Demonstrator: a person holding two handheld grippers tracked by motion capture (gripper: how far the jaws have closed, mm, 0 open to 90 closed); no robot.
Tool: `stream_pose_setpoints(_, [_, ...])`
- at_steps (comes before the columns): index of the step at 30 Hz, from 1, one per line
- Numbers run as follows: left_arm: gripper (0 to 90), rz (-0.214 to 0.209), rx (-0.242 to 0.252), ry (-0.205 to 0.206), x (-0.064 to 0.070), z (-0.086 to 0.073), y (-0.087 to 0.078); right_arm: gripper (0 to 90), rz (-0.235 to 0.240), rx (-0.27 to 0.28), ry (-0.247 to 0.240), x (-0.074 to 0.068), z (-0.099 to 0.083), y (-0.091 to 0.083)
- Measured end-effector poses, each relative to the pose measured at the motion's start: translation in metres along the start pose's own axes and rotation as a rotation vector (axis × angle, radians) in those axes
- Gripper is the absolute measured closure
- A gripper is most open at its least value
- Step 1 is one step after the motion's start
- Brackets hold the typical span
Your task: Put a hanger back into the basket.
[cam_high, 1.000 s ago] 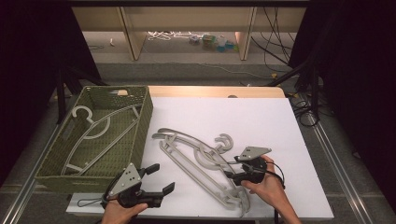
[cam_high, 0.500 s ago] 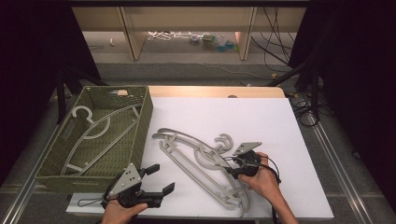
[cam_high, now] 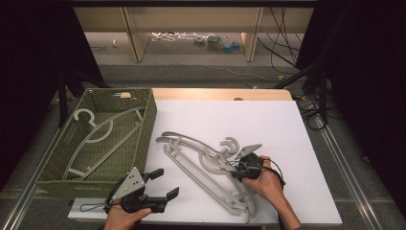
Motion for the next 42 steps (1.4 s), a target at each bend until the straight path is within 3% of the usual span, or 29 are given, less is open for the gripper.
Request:
stream_pose_setpoints(2, [16.4, 0.005, -0.007, 0.001, 0.000, 0.000, 0.000, 73.5, 0.000, -0.008, 0.011, 0.001, -0.001, -0.001])
stream_pose_setpoints(10, [16.4, 0.001, -0.009, -0.001, 0.000, -0.001, 0.000, 75.3, -0.033, -0.007, -0.012, 0.006, 0.000, -0.001])
stream_pose_setpoints(12, [16.5, 0.010, -0.010, -0.021, 0.000, -0.001, 0.000, 75.8, -0.046, -0.014, -0.020, 0.009, -0.001, -0.004])
stream_pose_setpoints(18, [16.5, 0.012, -0.007, -0.019, -0.001, 0.001, 0.000, 78.0, -0.098, 0.052, -0.032, 0.017, 0.006, -0.019])
stream_pose_setpoints(23, [16.5, 0.018, -0.009, -0.019, -0.003, 0.001, 0.000, 80.7, -0.133, 0.155, -0.066, 0.026, 0.016, -0.033])
stream_pose_setpoints(27, [16.5, 0.013, -0.008, -0.003, -0.004, 0.002, 0.001, 82.1, -0.154, 0.187, -0.078, 0.027, 0.020, -0.046])
stream_pose_setpoints(32, [16.5, 0.022, -0.017, 0.007, -0.005, 0.003, 0.001, 82.3, -0.153, 0.228, -0.119, 0.025, 0.026, -0.056])
stream_pose_setpoints(33, [16.5, 0.028, -0.013, -0.013, -0.005, 0.003, 0.002, 82.3, -0.152, 0.233, -0.131, 0.025, 0.027, -0.058])
stream_pose_setpoints(38, [16.7, 0.020, -0.009, 0.023, -0.005, 0.010, 0.004, 82.4, -0.151, 0.261, -0.161, 0.023, 0.030, -0.071])
stream_pose_setpoints(39, [16.7, 0.027, -0.005, -0.001, -0.005, 0.012, 0.005, 82.4, -0.160, 0.280, -0.178, 0.024, 0.032, -0.074])
stream_pose_setpoints(40, [16.7, 0.030, -0.004, 0.000, -0.005, 0.014, 0.005, 82.4, -0.154, 0.286, -0.187, 0.023, 0.032, -0.077])
stream_pose_setpoints(42, [16.7, 0.031, -0.003, 0.025, -0.005, 0.019, 0.007, 82.3, -0.155, 0.293, -0.201, 0.023, 0.032, -0.083])
Point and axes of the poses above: each handheld gripper's, and its own axes: y roughly forward along the jaws, z roughly out of its top, x roughly to its right, the point moved 9 cm from there along y, roughly forward along the jaws, and after that the axes turned 8 degrees about -y, right-handed, at the moved point
